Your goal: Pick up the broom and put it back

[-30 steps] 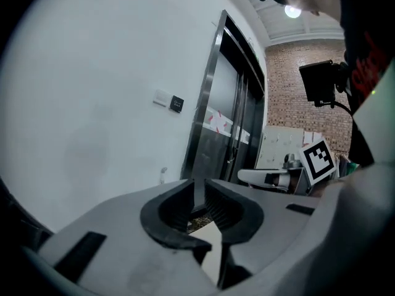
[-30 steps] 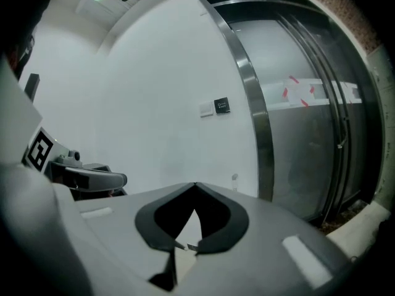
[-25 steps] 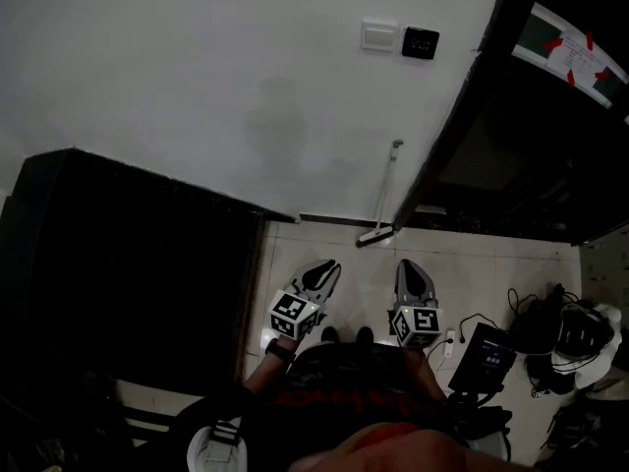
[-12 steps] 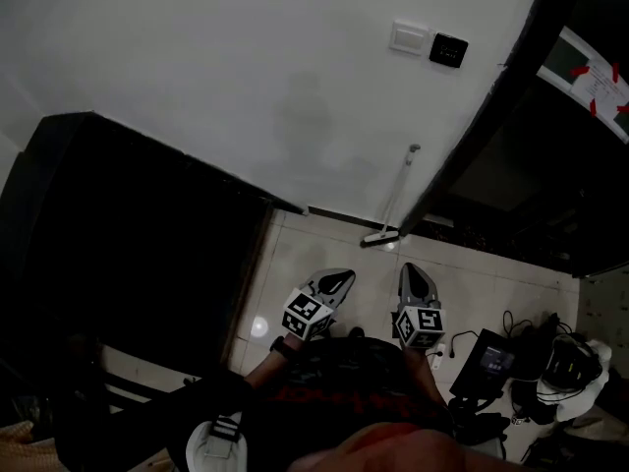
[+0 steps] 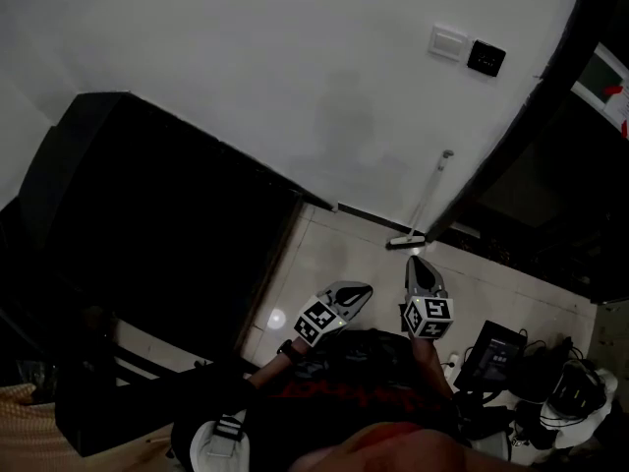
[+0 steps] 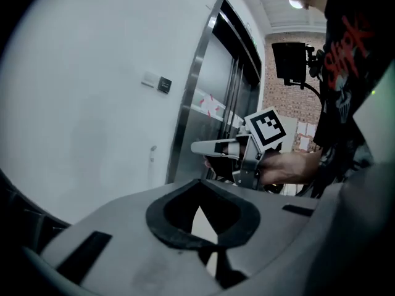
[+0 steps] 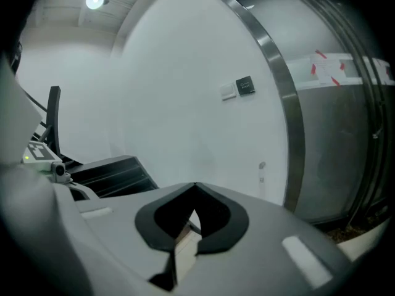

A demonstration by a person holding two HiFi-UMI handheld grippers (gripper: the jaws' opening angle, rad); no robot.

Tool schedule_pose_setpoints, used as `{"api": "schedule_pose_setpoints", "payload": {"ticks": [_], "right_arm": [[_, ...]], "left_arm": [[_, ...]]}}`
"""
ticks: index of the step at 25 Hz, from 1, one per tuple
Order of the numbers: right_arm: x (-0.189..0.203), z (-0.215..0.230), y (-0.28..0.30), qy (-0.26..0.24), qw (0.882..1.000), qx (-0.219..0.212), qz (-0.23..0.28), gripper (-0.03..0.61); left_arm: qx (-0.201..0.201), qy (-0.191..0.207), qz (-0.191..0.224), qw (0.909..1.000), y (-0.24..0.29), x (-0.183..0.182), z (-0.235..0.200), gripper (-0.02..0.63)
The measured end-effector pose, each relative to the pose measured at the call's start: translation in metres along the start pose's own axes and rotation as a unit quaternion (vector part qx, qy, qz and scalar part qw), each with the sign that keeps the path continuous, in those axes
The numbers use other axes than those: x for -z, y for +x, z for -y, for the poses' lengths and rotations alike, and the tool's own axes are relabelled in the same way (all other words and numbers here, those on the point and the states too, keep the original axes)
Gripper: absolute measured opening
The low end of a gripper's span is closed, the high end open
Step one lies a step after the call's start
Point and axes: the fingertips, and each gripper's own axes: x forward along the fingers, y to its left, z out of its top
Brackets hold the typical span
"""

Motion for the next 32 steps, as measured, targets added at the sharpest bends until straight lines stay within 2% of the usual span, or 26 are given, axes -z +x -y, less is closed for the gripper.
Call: {"api": "schedule_pose_setpoints", "payload": {"ticks": [3,8,15,18,21,25,32], "right_arm": [[0.0,-0.01,0.013,-0.005,1.0,-0.017,-0.003,0.0],[-0.008,-0.032,0.029,-0.028,0.998,-0.053,0.001,0.0],[-0.012,-0.038,0.035,-0.038,0.998,-0.047,0.002,0.0],[-0.016,-0.032,0.045,-0.04,0.998,-0.044,0.002,0.0],[-0.033,-0.032,0.051,-0.038,0.999,-0.036,0.007,0.0],[-0.055,-0.009,0.005,-0.018,1.0,-0.003,0.017,0.0],[0.002,0.024,0.005,-0.029,0.999,-0.004,0.024,0.0]], "left_arm": [[-0.039,-0.013,0.022,0.9989,-0.017,-0.011,-0.024,0.005],[-0.063,-0.017,0.055,0.9963,-0.041,-0.022,-0.047,0.005],[-0.079,-0.034,0.062,0.9944,-0.057,-0.015,-0.067,0.005],[-0.079,-0.041,0.063,0.9941,-0.053,-0.016,-0.079,0.005],[-0.074,-0.032,0.064,0.9947,-0.056,-0.035,-0.089,0.005],[-0.045,-0.016,0.055,0.9973,-0.039,-0.064,-0.056,0.005],[-0.018,-0.021,0.059,0.9979,0.017,-0.005,-0.041,0.005]]}}
